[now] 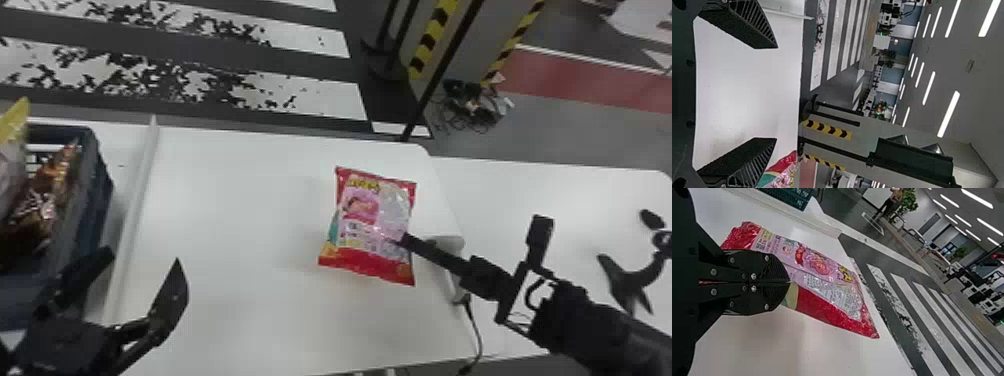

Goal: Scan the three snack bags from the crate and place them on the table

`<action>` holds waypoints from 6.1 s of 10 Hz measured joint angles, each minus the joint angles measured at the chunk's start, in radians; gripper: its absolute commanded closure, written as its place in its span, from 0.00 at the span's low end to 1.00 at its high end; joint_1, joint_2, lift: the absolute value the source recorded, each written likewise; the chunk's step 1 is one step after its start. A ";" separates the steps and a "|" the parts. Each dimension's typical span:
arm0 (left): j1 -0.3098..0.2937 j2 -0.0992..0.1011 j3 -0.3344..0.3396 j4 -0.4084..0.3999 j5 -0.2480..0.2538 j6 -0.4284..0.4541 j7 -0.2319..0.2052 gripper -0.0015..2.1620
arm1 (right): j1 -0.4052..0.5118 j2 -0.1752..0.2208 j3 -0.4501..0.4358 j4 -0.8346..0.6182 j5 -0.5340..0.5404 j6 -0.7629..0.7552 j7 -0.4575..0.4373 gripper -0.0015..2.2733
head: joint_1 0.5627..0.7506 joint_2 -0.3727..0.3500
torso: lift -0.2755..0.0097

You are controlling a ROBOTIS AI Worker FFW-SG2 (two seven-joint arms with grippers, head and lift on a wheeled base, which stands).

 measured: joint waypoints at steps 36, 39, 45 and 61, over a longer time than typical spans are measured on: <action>0.056 -0.006 -0.034 -0.016 -0.029 -0.016 -0.002 0.01 | -0.069 -0.001 -0.198 0.181 0.009 -0.315 -0.590 0.03 | 0.70 0.03 | 0.75; 0.054 -0.011 -0.043 -0.020 -0.043 -0.012 0.004 0.01 | 0.006 0.051 -0.104 0.008 0.040 -0.288 -0.600 0.04 | 0.70 0.03 | 0.75; 0.036 -0.016 -0.051 -0.015 -0.051 0.000 0.008 0.01 | 0.207 0.134 0.174 -0.213 0.129 -0.456 -0.611 0.04 | 0.70 0.03 | 0.75; -0.046 -0.019 0.214 -0.162 0.036 0.223 0.012 0.04 | 0.467 0.178 0.436 -0.231 0.322 -1.130 -0.638 0.04 | 0.70 0.43 | 0.75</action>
